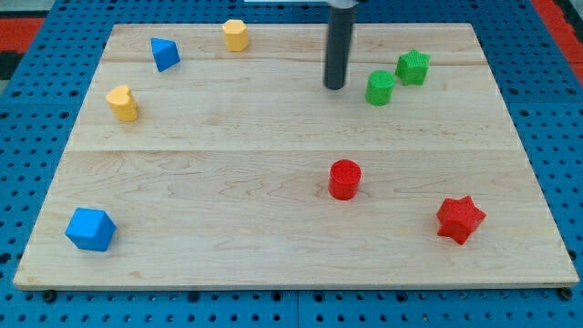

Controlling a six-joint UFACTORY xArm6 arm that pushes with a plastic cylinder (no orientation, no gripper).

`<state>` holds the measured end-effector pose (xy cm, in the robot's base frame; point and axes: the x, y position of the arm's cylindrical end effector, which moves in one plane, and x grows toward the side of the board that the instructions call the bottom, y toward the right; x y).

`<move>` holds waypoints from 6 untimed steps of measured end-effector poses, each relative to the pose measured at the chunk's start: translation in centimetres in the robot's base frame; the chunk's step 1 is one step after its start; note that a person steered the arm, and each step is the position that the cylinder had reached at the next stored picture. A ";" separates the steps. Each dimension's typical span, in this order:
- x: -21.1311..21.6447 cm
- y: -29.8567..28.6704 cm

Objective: Point at the yellow heart

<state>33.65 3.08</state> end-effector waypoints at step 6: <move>6.8 -24.9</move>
